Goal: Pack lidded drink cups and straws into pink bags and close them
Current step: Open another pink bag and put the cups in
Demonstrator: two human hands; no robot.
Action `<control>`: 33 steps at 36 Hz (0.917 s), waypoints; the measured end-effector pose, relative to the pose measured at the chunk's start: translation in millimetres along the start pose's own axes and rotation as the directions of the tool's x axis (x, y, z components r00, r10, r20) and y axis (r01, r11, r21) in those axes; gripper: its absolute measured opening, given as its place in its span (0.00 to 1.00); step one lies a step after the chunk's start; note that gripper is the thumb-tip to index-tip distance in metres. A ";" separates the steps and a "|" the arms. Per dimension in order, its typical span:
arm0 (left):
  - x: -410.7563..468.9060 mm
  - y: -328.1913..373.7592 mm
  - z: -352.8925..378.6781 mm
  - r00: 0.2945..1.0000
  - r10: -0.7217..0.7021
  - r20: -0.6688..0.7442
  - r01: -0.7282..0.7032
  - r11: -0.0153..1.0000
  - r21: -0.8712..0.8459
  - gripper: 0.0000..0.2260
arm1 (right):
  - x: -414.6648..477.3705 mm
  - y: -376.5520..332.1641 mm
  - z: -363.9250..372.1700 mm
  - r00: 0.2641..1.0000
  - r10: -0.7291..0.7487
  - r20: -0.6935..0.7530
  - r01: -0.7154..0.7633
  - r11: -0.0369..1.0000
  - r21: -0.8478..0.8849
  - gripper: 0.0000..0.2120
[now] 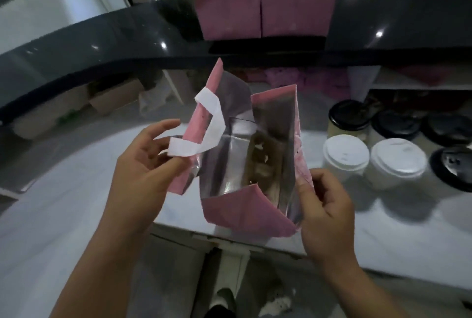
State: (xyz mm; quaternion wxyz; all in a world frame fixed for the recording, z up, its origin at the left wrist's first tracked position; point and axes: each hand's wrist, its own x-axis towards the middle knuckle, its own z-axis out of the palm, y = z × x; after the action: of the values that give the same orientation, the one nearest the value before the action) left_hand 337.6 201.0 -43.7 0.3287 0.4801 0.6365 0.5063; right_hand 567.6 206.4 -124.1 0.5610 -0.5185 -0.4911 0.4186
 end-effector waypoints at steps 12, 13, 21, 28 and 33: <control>29.1 -13.7 5.5 0.968 0.031 0.251 -0.016 0.998 -0.062 0.23 | 18.9 -10.7 1.4 0.985 0.163 0.062 -0.160 0.986 -0.052 0.07; 31.5 -14.2 1.1 0.959 0.022 0.283 -0.013 0.999 -0.035 0.24 | 20.0 -13.8 3.7 0.981 0.177 0.075 -0.173 0.983 -0.063 0.07; 62.4 -10.0 -22.9 0.859 -0.053 0.509 -0.070 0.973 0.220 0.24 | 25.1 -33.4 14.5 0.939 0.298 0.173 -0.270 0.948 -0.166 0.15; 85.3 -0.1 -11.7 0.892 -0.038 0.451 -0.007 0.995 0.097 0.25 | 72.9 -48.6 -3.7 0.974 0.227 -0.009 -0.219 0.928 -0.301 0.09; 97.0 5.7 6.5 0.862 0.050 0.504 -0.155 0.973 0.170 0.26 | 161.1 -36.5 -26.6 0.984 0.177 0.023 -0.105 0.677 -0.729 0.12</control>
State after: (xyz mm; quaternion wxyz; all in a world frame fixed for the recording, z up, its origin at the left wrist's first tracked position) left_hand 313.8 294.8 -33.4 0.4025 0.6586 0.5526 0.3146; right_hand 619.3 355.5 -68.5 0.2539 -0.7142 -0.6000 0.2558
